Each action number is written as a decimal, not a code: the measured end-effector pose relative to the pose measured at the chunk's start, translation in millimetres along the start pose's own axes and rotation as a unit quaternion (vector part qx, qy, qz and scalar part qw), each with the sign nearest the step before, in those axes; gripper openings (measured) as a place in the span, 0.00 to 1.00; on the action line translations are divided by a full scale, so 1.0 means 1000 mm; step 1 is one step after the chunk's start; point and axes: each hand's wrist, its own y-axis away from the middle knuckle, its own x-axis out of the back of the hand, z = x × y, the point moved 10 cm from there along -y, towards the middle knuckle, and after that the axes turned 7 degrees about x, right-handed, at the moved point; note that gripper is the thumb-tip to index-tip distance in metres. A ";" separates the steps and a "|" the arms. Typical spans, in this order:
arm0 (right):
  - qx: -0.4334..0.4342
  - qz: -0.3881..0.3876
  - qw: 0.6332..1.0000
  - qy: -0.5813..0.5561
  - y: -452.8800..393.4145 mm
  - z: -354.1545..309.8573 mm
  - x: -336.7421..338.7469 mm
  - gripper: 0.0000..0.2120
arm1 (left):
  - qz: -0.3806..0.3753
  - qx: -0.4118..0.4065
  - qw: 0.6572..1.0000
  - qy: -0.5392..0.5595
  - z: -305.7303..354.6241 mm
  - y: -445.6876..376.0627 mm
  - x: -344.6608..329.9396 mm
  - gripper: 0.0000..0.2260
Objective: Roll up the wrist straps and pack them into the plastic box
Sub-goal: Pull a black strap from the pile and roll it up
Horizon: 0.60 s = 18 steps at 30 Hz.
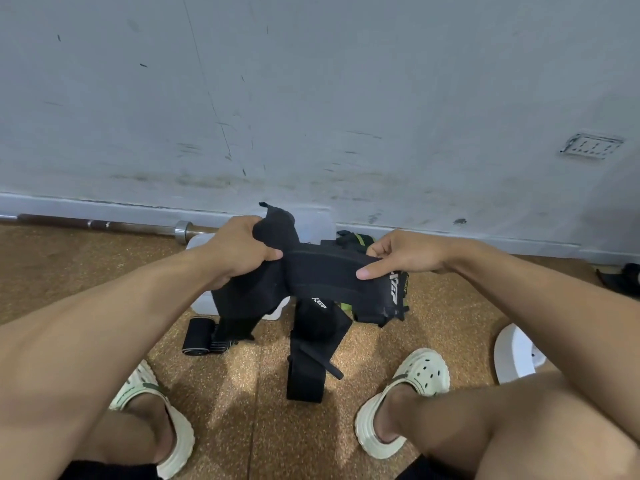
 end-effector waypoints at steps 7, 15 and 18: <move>0.005 0.047 0.993 -0.105 0.007 0.016 0.012 0.12 | 0.030 0.029 0.999 -0.024 -0.018 -0.011 0.015 0.12; -0.014 0.090 0.991 -0.102 0.005 0.037 0.029 0.11 | 0.007 0.023 0.999 -0.041 -0.025 -0.016 0.012 0.14; -0.055 0.018 0.998 -0.029 0.004 0.052 0.010 0.11 | -0.002 0.023 0.999 -0.037 -0.024 -0.014 0.006 0.13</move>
